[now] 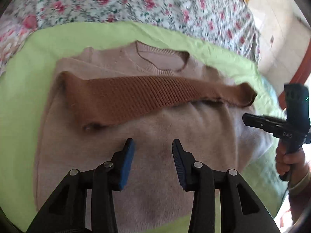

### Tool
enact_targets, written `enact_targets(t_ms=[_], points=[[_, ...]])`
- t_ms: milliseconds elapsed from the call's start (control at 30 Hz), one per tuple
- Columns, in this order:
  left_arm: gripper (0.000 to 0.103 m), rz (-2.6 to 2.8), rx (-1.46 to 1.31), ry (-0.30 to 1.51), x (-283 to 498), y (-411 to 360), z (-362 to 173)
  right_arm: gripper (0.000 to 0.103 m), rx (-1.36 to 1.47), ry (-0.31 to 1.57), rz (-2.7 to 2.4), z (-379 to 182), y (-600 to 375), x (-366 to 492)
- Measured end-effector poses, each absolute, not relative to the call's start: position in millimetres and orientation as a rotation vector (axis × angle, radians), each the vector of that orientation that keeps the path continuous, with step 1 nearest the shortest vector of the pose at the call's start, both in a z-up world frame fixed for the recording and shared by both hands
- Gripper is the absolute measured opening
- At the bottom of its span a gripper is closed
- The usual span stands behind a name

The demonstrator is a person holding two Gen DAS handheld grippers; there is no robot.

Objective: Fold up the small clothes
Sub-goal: 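Lift the hem with both grippers and fold it over toward the collar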

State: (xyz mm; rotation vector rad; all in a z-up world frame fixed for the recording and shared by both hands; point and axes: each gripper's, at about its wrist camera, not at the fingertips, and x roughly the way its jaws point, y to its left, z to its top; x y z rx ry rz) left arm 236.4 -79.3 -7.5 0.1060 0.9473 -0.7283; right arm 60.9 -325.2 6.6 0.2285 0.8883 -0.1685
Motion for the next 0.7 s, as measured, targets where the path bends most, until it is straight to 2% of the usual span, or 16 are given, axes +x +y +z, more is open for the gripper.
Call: enact_targets(t_ms=[67, 167, 333, 433, 700], points=[[0.040, -0.709, 0.144, 0.952, 252.8, -89.1, -8.5, 0.018, 0.205, 0.933, -0.219, 1.2, -340.0, 73.8], [0.039, -0.607, 0.156, 0.938, 297.1, -89.2, -0.5, 0.018, 0.203, 0.905, -0.414, 9.9, -384.5, 84.6], [0.035, -0.458, -0.058, 0.981, 372.7, -58.2, 5.0, 0.018, 0.392, 0.695, -0.597, 42.6, -439.5, 60.2], [0.039, -0.458, -0.116, 0.959, 357.5, -45.9, 8.7, 0.018, 0.410, 0.672, -0.559, 43.1, -426.3, 39.3], [0.044, -0.474, -0.129, 0.958, 237.7, -17.7, -0.7, 0.019, 0.444, 0.689, -0.446, 13.3, -361.6, 1.8]])
